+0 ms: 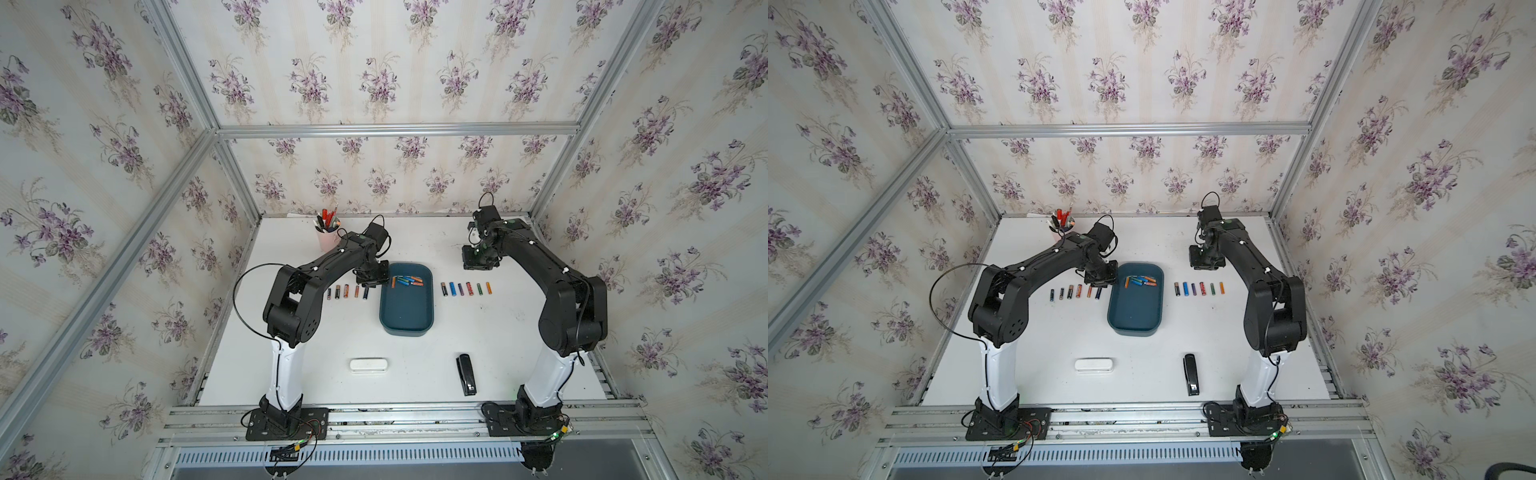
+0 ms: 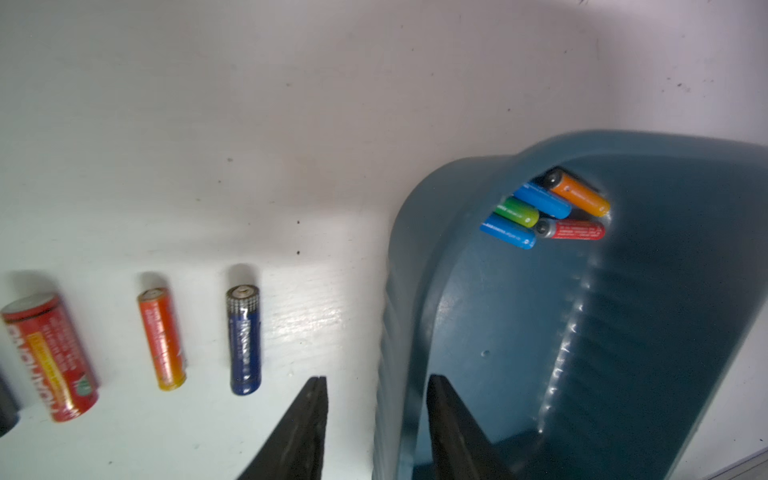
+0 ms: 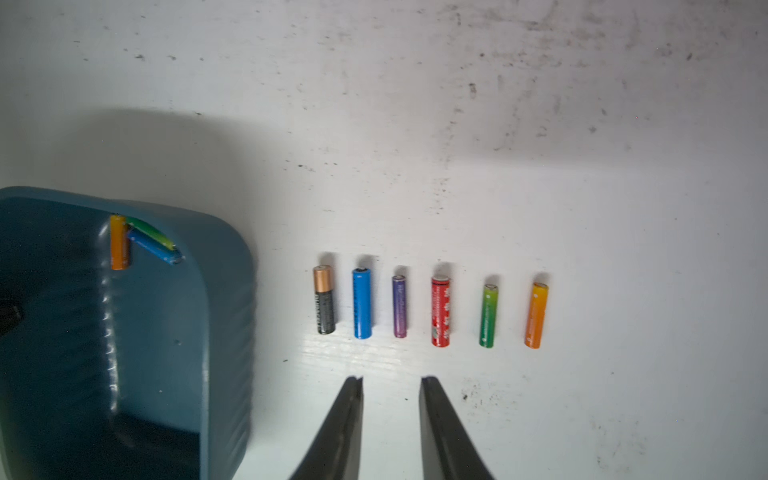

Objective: Take the batteries out of the storage box
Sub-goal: Pick up the battery from the storage box.

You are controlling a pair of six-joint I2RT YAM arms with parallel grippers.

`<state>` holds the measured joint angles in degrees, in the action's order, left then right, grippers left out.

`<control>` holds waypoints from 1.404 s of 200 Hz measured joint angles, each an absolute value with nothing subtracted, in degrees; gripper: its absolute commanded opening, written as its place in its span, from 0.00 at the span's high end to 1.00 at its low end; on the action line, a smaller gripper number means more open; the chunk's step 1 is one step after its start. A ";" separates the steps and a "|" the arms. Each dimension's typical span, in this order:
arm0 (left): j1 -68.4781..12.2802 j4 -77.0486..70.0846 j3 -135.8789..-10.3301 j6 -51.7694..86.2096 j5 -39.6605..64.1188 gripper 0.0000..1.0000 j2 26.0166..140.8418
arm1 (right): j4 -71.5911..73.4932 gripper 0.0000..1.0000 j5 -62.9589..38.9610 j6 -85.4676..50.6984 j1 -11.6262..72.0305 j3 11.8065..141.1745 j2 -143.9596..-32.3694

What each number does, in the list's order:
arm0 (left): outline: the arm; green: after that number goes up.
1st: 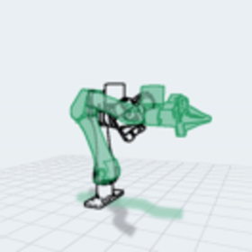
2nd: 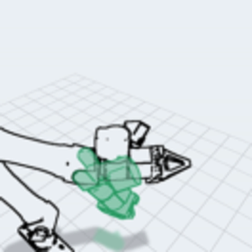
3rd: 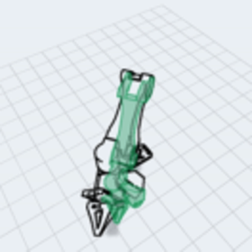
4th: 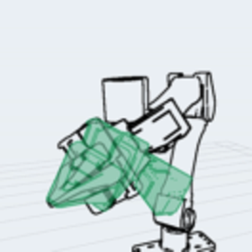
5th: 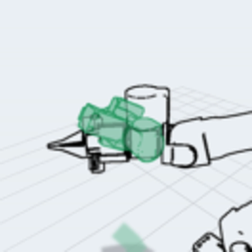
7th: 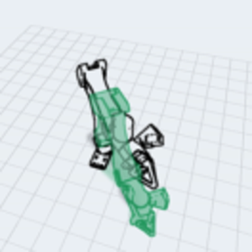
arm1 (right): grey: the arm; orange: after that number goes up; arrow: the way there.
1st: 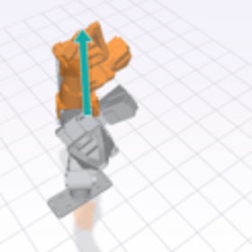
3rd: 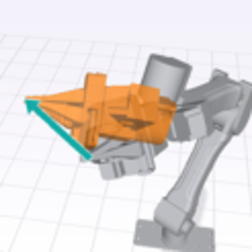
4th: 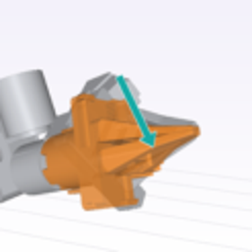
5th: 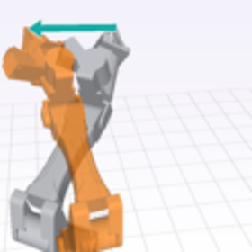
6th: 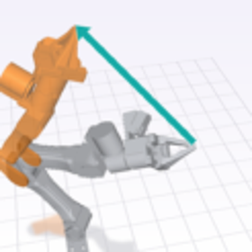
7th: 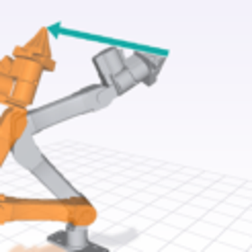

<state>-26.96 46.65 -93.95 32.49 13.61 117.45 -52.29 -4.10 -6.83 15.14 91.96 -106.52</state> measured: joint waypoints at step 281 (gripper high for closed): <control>-11.44 45.28 -72.10 27.55 17.67 0.46 98.24 | -51.16 0.69 -3.60 -4.49 36.95 113.54 -133.91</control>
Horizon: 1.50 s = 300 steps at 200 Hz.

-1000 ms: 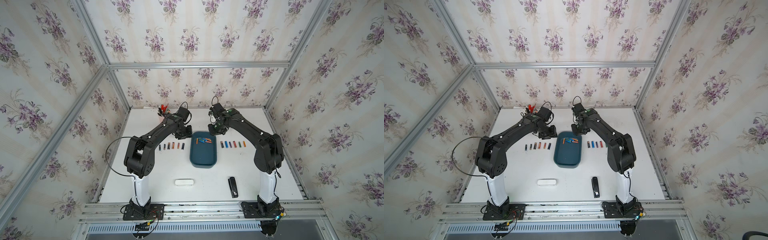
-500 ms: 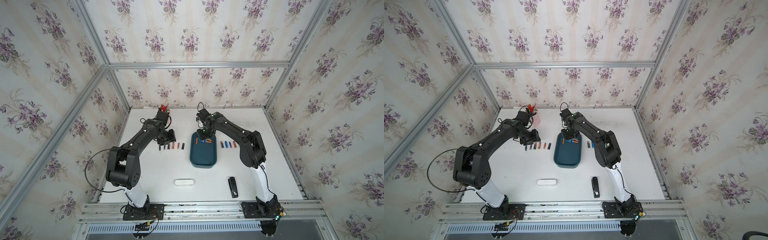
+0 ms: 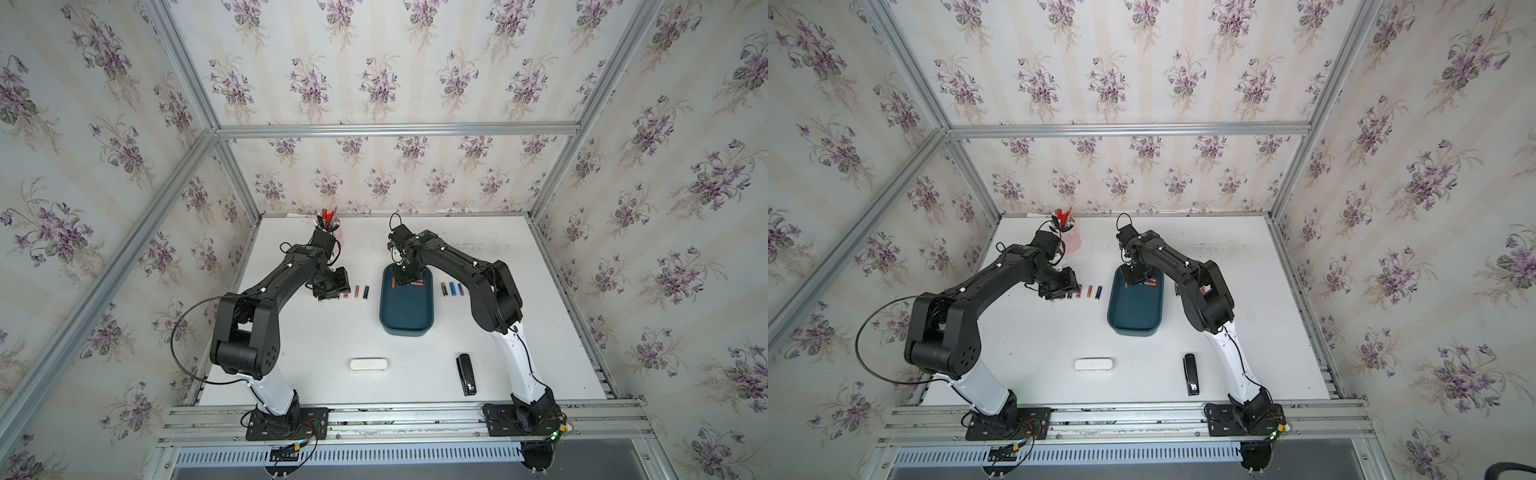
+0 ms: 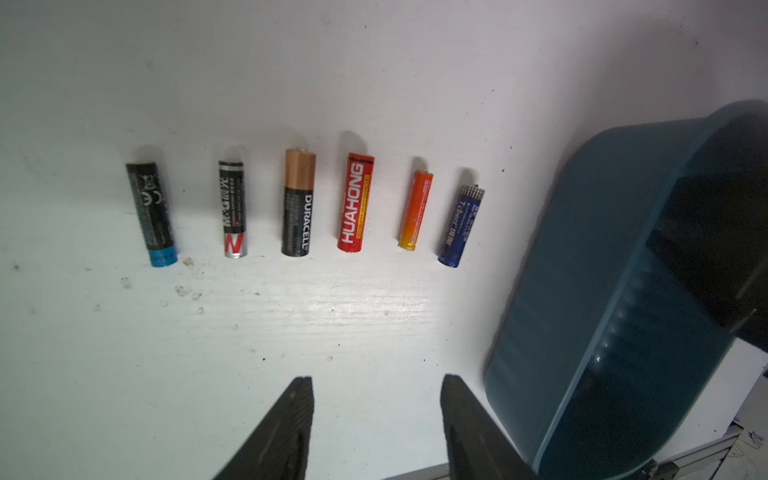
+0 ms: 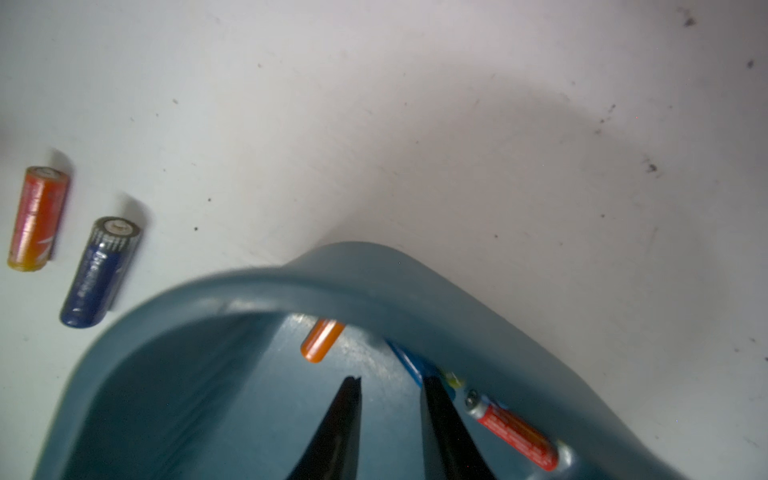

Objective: Take the batteries out of the storage box
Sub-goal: Pick up the battery from the storage box.

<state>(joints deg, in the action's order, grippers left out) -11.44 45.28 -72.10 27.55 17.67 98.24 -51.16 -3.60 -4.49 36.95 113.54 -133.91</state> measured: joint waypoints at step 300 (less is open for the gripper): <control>-17.06 51.68 -82.04 24.45 12.01 0.42 101.69 | -48.90 0.87 -4.01 -10.39 36.95 106.83 -125.36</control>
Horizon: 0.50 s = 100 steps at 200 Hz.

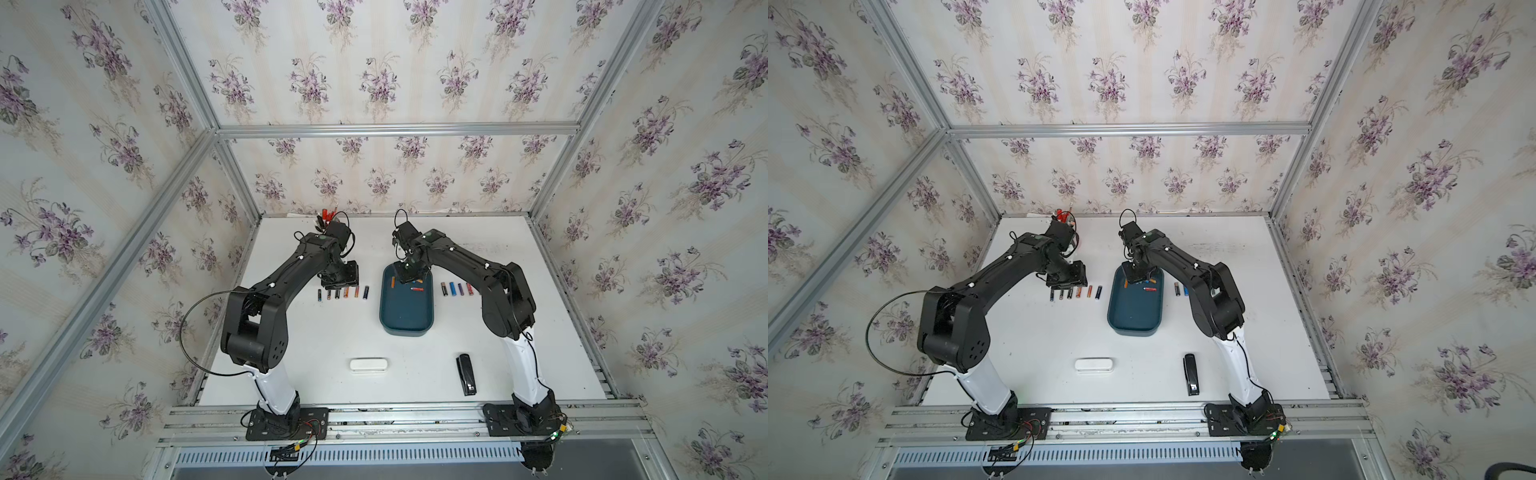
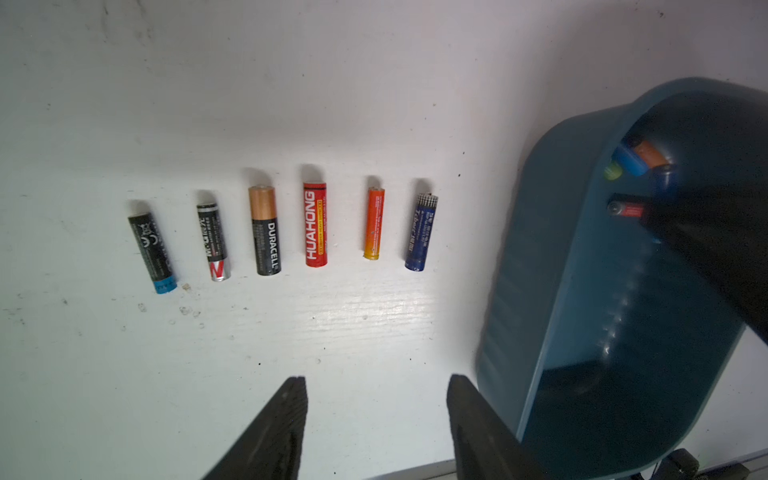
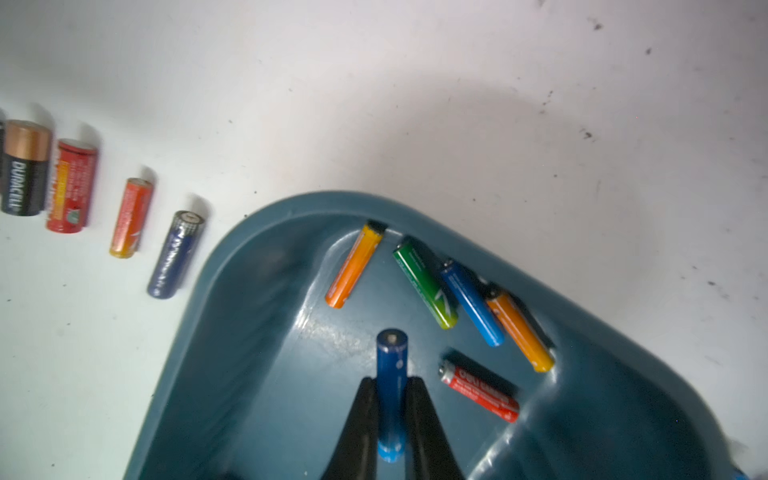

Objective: Take the batteries out of the storage box
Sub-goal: Pick up the battery from the storage box, then place the battery at the center of the board.

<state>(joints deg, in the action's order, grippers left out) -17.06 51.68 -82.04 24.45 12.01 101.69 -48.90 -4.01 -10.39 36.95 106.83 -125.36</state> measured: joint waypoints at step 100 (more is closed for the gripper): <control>-17.50 51.70 -81.73 24.38 11.77 0.41 101.58 | -48.42 0.87 -3.97 -13.82 29.21 92.71 -108.01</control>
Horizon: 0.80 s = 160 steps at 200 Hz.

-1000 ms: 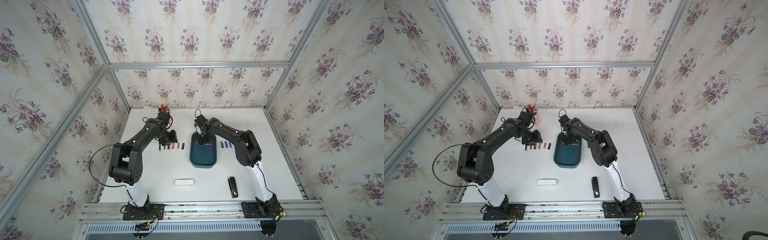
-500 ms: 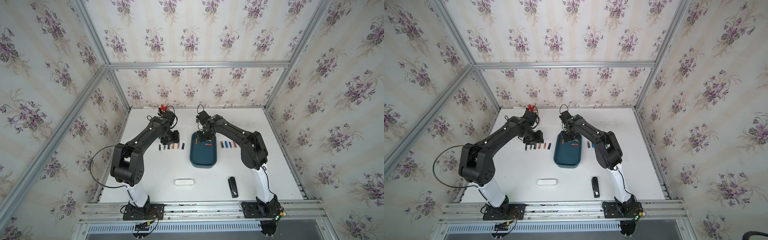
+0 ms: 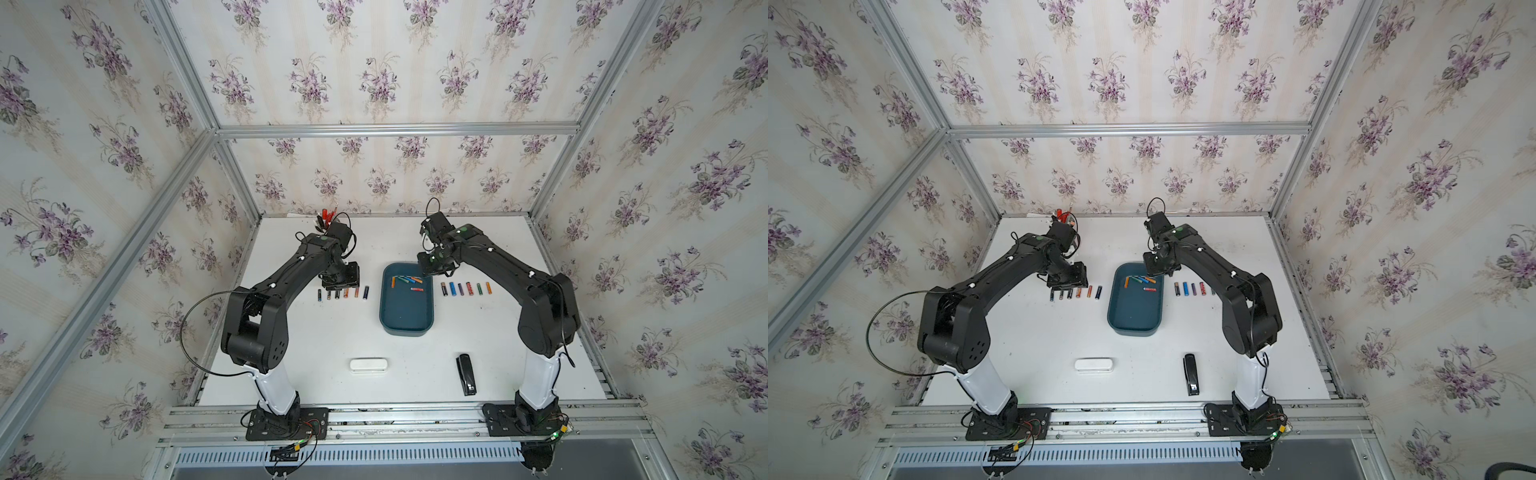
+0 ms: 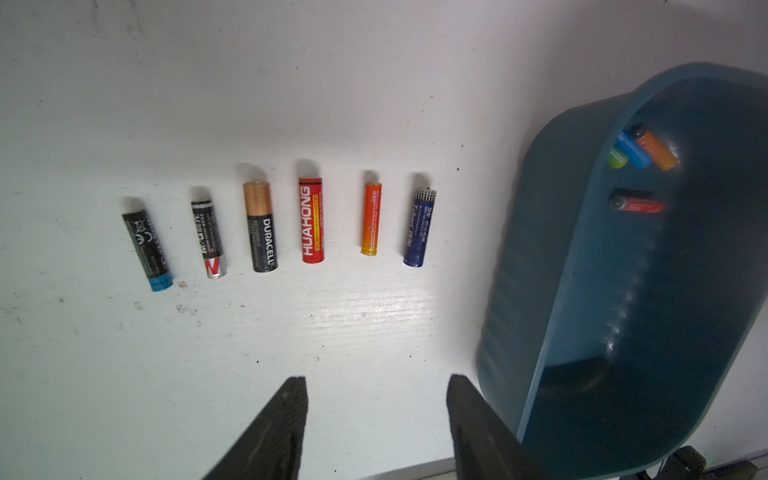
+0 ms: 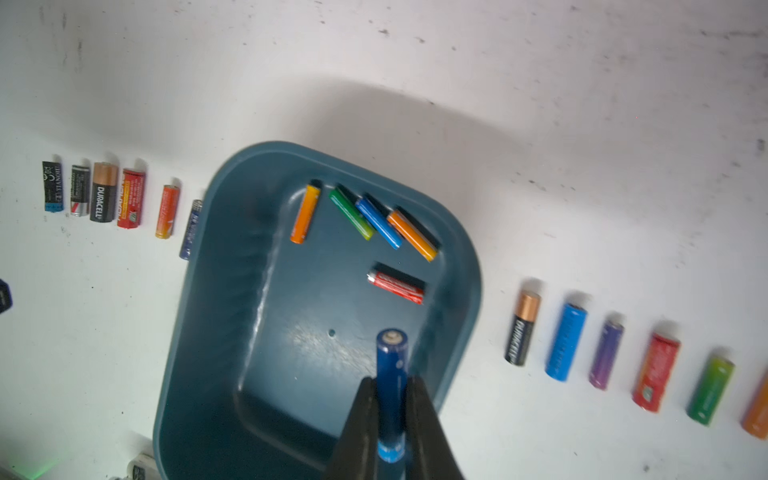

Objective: Take the batteries out of the storage box
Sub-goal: Place the battery at the center of the board.

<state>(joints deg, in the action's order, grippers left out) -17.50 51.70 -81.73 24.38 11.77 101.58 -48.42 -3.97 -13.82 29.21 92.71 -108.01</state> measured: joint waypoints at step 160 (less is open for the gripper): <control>-17.80 51.72 -83.00 23.57 12.01 0.41 103.68 | -38.00 0.87 -6.92 -18.00 24.16 63.83 -100.71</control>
<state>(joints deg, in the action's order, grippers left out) -17.80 51.72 -83.00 23.57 12.01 103.68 -38.00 -6.92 -18.00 24.16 63.83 -100.71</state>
